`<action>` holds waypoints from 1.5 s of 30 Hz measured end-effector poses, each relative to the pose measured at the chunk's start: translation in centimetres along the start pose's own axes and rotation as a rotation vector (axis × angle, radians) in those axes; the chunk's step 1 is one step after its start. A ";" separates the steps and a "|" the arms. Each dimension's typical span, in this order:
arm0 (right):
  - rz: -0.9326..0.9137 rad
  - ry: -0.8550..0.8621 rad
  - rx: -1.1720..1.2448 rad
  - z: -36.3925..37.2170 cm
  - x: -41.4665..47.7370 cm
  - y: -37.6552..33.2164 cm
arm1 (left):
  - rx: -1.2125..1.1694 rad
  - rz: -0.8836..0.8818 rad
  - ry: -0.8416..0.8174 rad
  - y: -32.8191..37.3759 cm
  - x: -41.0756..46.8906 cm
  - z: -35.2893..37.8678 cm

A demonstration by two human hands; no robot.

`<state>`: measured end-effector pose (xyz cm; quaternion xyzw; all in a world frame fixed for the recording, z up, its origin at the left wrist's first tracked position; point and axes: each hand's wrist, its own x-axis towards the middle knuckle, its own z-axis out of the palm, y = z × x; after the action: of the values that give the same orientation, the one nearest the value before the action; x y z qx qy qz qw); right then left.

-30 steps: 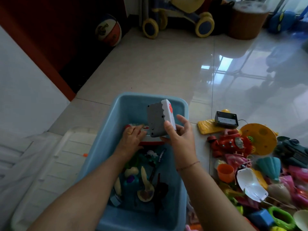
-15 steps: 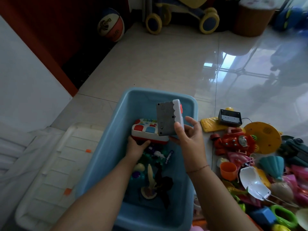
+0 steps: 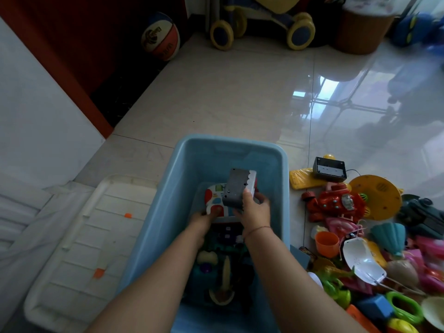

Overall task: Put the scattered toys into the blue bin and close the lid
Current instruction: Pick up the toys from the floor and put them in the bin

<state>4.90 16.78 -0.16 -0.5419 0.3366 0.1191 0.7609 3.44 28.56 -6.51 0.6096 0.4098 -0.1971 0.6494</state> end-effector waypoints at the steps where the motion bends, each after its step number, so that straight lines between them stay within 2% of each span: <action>1: 0.007 -0.014 -0.043 0.2 0.2 0.3 | -0.090 0.002 -0.011 0.1 0.2 -0.2; 4: -0.009 -0.044 -0.263 -0.1 1.0 0.9 | -0.458 0.012 0.019 0.7 0.3 -0.8; 6: -0.025 0.065 -0.332 -0.8 1.7 1.2 | -0.592 -0.021 0.064 0.6 0.0 -1.1; 8: -0.057 0.191 -0.421 -1.3 2.1 2.1 | -0.575 -0.032 0.089 0.3 -0.8 -1.1; 10: -0.073 0.200 -0.469 -1.2 2.2 3.2 | -0.543 -0.019 0.046 0.3 -1.5 -0.6; 12: 0.026 0.169 -0.369 -0.9 2.5 4.1 | -0.502 -0.010 0.022 0.3 -1.8 -0.2; 15: 0.289 0.156 -0.287 -0.9 3.2 3.8 | -0.442 0.005 -0.030 0.4 -2.0 -0.2; 18: 0.338 0.130 -0.299 -1.1 3.5 3.3 | -0.312 0.036 -0.102 0.9 -1.9 -0.7; 23: 0.078 0.168 -0.450 -1.4 2.3 4.0 | -0.071 0.028 -0.229 1.8 -2.6 -0.6; 28: -0.075 0.012 -0.475 -1.9 -1.3 1.8 | -0.127 0.051 -0.225 1.9 -3.8 1.1; 30: -0.197 -0.093 -0.404 -2.5 -3.8 -0.4 | -0.107 0.148 -0.147 2.7 -4.7 1.9; 32: -0.427 -0.169 -0.365 -4.2 -6.5 -2.9 | -0.037 0.263 -0.048 3.6 -5.7 2.9; 34: -0.677 -0.152 -0.381 -7.4 -8.5 -4.9 | 0.032 0.451 0.022 4.6 -8.2 5.1; 36: -0.830 -0.056 -0.443 -11.6 -9.4 -6.1 | 0.107 0.667 0.029 5.1 -11.9 7.9; 38: -0.863 0.072 -0.571 -16.6 -8.8 -6.2 | 0.120 0.814 -0.036 4.7 -15.9 11.0; 40: -0.783 0.155 -0.719 -22.3 -7.3 -5.3 | 0.155 0.876 -0.112 3.6 -19.1 13.6; 42: -0.666 0.210 -0.863 -27.8 -6.1 -4.2 | 0.217 0.862 -0.180 1.5 -20.4 15.9; 45: -0.545 0.270 -1.008 -34.0 -5.1 -2.6 | 0.420 0.728 -0.207 -3.3 -19.9 18.6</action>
<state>-10.51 -14.06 -1.26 -0.9141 0.1812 -0.0054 0.3627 -5.29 5.36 5.25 0.8103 0.0518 -0.0945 0.5760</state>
